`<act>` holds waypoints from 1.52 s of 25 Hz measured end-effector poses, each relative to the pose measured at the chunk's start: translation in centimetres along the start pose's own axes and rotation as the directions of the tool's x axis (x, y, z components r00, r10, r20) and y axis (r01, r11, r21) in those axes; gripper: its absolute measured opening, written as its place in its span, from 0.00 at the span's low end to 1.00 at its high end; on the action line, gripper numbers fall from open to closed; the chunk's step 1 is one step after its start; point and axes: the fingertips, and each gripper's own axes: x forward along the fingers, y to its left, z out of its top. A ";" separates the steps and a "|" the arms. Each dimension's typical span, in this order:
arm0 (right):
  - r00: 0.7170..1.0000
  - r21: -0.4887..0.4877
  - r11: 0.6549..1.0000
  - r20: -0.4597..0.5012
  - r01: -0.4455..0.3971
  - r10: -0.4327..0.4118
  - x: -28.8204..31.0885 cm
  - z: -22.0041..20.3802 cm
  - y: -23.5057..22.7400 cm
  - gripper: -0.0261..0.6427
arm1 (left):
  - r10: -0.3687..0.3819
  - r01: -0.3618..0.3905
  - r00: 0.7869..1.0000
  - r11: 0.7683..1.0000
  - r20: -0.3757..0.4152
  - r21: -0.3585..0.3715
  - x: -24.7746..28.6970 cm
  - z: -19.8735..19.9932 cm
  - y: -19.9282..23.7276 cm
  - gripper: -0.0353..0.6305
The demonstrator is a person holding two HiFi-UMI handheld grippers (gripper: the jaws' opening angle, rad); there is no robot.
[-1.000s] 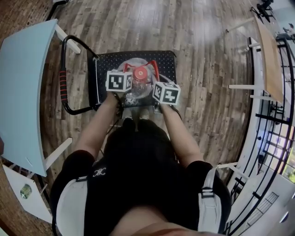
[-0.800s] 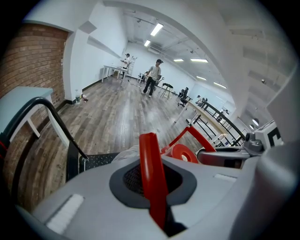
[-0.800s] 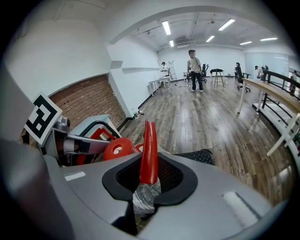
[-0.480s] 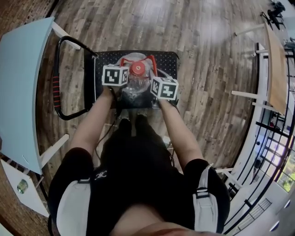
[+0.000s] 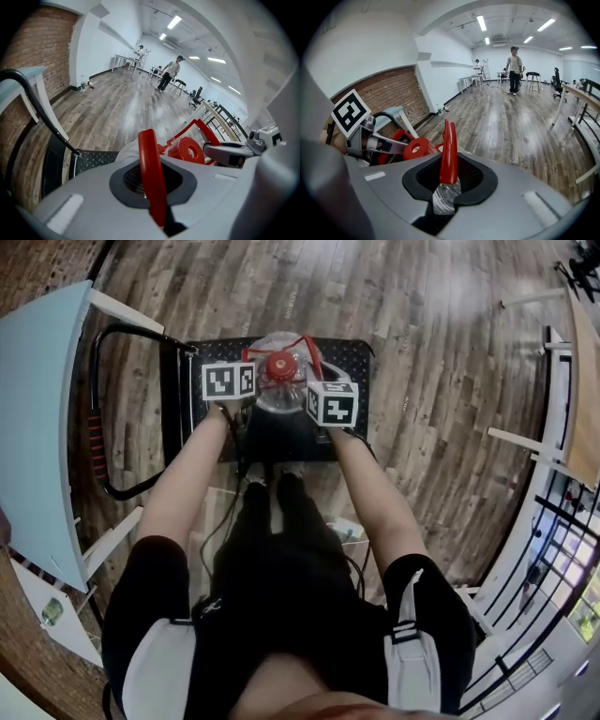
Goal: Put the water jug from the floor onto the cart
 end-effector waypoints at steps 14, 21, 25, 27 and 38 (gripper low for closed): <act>1.000 0.071 0.997 -0.008 0.016 -0.016 6.2 -2.7 -3.4 0.17 | 0.110 -0.109 0.994 0.989 -0.001 0.102 7.0 0.5 2.2 0.06; 1.000 0.118 0.993 0.018 -0.014 0.012 7.3 -2.9 -2.9 0.17 | 0.172 -0.173 0.985 0.975 0.020 0.142 6.9 1.3 4.0 0.06; 1.000 0.122 0.992 0.022 -0.010 0.007 7.1 -3.3 -2.8 0.18 | 0.171 -0.169 0.985 0.977 -0.001 0.129 6.9 -0.2 4.5 0.09; 1.000 0.107 0.994 0.025 0.000 -0.003 7.0 -3.3 -2.7 0.19 | 0.196 -0.196 0.981 0.965 0.016 0.174 6.6 0.0 4.8 0.16; 0.994 0.203 0.979 0.102 0.009 -0.031 2.7 -1.3 -3.1 0.31 | 0.229 -0.239 0.960 0.970 0.159 0.049 0.6 1.8 4.8 0.21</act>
